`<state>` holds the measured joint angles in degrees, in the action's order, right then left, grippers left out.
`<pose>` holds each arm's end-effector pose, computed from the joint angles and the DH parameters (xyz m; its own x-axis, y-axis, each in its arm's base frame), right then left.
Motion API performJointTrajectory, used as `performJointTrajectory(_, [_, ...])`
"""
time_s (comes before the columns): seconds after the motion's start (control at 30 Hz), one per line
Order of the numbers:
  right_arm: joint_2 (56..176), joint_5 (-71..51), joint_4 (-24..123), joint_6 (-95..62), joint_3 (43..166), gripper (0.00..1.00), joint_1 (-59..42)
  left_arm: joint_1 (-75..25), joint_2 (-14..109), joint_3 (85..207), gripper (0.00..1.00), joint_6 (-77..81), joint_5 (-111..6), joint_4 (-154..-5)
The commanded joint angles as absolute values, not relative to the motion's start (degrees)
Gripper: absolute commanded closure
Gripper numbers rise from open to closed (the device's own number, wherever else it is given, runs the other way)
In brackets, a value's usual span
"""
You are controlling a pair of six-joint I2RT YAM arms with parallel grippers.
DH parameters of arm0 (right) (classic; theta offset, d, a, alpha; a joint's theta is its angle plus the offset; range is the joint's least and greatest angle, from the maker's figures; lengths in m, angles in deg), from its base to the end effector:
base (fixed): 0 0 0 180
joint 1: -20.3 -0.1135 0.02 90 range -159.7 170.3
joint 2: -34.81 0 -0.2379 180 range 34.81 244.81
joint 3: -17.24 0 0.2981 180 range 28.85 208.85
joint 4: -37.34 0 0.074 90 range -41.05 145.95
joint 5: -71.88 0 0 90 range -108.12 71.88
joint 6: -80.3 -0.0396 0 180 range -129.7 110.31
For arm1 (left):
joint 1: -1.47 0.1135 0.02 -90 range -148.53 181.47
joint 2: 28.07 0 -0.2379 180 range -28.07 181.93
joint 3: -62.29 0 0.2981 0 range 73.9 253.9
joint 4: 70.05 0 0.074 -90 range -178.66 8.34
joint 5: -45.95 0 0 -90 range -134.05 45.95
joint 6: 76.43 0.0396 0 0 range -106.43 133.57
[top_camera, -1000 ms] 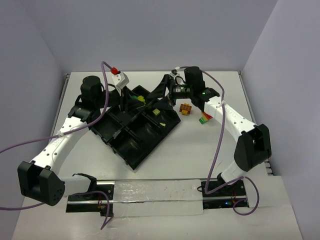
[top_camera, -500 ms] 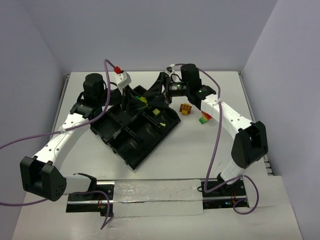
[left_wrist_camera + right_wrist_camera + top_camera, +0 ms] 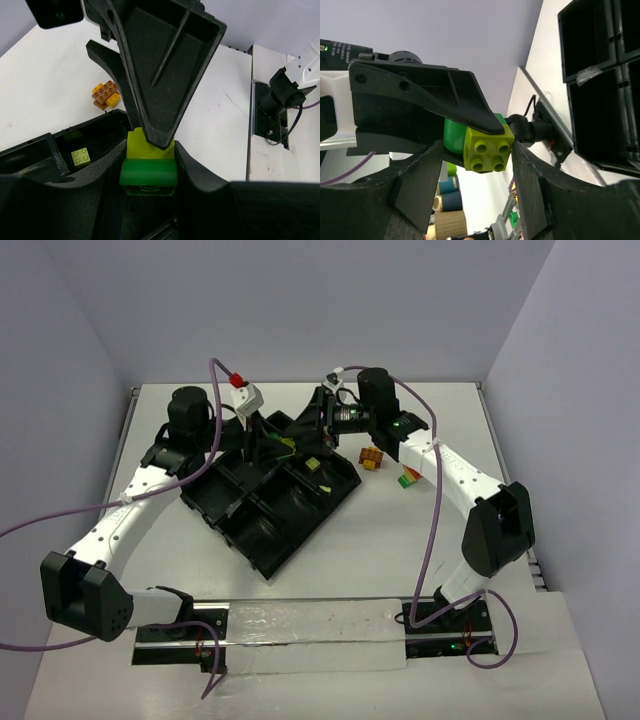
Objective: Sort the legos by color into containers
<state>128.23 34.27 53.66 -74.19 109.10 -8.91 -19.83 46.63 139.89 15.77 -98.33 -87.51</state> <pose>0.3562 0.2351 0.3127 -0.9781 0.0842 -0.1904 -0.1698 0.2062 0.9637 0.3134 -0.1567 0.3336 -0.1978 0.1012 -0.9750 0.9525 0.2548 -0.1668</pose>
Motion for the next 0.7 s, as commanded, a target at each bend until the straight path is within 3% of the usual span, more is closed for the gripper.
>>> performJointTrajectory(0.0, [129.20, 36.37, 49.83, -74.81, 110.06, 0.40, -10.19, -20.33, 46.20, 142.64, 1.00, 17.25, -100.04, -86.40])
performJointTrajectory(0.1, [129.29, 36.32, 49.44, -75.00, 109.85, 0.47, -10.54, -20.33, 45.85, 142.63, 1.00, 17.47, -99.95, -86.40])
performJointTrajectory(0.27, [128.74, 36.73, 45.83, -77.34, 107.96, 0.70, -10.55, -20.33, 45.76, 142.63, 1.00, 17.61, -99.84, -86.62])
performJointTrajectory(0.33, [128.58, 36.54, 45.62, -77.45, 107.59, 0.94, -10.55, -20.33, 45.66, 142.45, 1.00, 17.71, -99.76, -86.85])
performJointTrajectory(0.43, [128.22, 36.35, 46.00, -77.09, 107.49, 1.00, -10.55, -20.33, 45.69, 142.52, 0.96, 17.30, -98.67, -87.34])
performJointTrajectory(0.5, [128.04, 36.27, 45.87, -77.11, 107.34, 1.00, -10.55, -20.33, 45.93, 142.74, 0.70, 16.04, -97.45, -87.57])
performJointTrajectory(0.53, [127.97, 36.20, 45.85, -77.09, 107.34, 1.00, -10.55, -20.33, 45.93, 142.75, 0.63, 15.71, -96.85, -87.58])
performJointTrajectory(0.57, [127.95, 36.19, 45.80, -77.01, 107.34, 1.00, -10.55, -20.33, 45.84, 142.48, 0.30, 14.27, -96.26, -87.23])
performJointTrajectory(0.6, [127.84, 36.13, 45.92, -76.95, 107.34, 1.00, -10.55, -20.33, 45.25, 142.06, 0.13, 13.55, -95.67, -86.28])
performJointTrajectory(0.63, [127.74, 35.99, 46.02, -76.87, 107.34, 1.00, -10.55, -20.33, 44.77, 141.35, 0.03, 11.75, -95.18, -84.93])
performJointTrajectory(0.67, [127.65, 35.93, 46.22, -76.67, 107.34, 1.00, -10.55, -20.33, 44.28, 141.05, 0.01, 10.49, -94.47, -84.39])
